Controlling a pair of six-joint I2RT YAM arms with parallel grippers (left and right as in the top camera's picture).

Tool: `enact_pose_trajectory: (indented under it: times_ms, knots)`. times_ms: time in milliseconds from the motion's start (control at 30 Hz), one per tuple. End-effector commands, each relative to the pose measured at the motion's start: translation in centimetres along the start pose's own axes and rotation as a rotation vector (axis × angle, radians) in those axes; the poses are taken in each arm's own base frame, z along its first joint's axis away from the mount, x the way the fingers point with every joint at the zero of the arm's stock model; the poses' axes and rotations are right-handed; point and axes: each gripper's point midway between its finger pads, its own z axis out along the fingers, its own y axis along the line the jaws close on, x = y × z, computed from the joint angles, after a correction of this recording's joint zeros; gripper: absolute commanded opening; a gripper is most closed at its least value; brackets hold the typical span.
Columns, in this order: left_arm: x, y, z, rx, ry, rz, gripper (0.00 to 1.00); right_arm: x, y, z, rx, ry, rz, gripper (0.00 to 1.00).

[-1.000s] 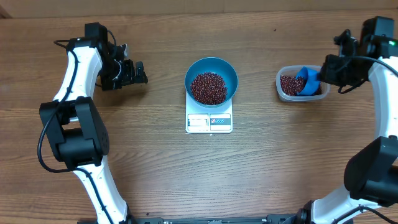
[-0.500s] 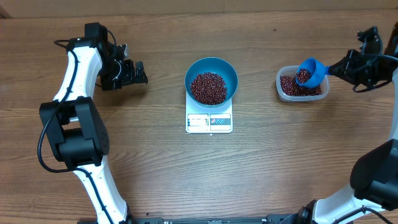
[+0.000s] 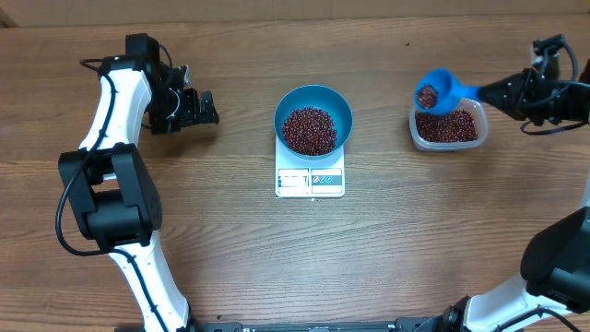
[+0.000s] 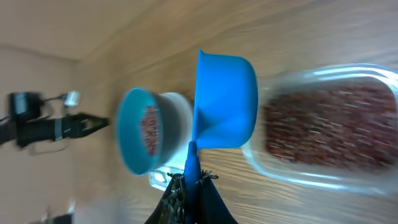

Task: Scoop item into bowl and weigh 150g on scale
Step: 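Carry the scoop left over the blue bowl and tip beans in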

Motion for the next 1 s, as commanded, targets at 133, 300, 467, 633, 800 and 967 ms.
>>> enact_pose_trajectory:
  times_ms: [133, 300, 467, 633, 800, 967]
  knots:
    - [-0.1, -0.2, 0.3, -0.001, 0.002, 0.022, 1.00, 1.4, 10.6, 3.5, -0.201, 0.058, -0.280, 0.04]
    - [-0.1, -0.2, 0.3, -0.001, 0.002, 0.022, 1.00, 3.5, 15.4, 7.3, -0.254, 0.115, -0.506, 0.04]
    - [-0.1, -0.2, 0.3, -0.001, 0.002, 0.022, 1.00, 5.1, 16.2, 10.8, -0.094, 0.160, -0.667, 0.04]
    - [-0.1, -0.2, 0.3, -0.001, 0.002, 0.022, 0.99, 5.8, 17.2, 11.8, 0.056, 0.147, -0.862, 0.04]
    - [-0.1, -0.2, 0.3, -0.001, 0.002, 0.022, 1.00, 4.9, 19.3, 11.2, 0.182, 0.056, -1.018, 0.04]
    - [-0.1, -0.2, 0.3, -0.001, 0.002, 0.022, 0.99, 5.4, 20.7, 11.1, 0.257, 0.032, -1.123, 0.04]
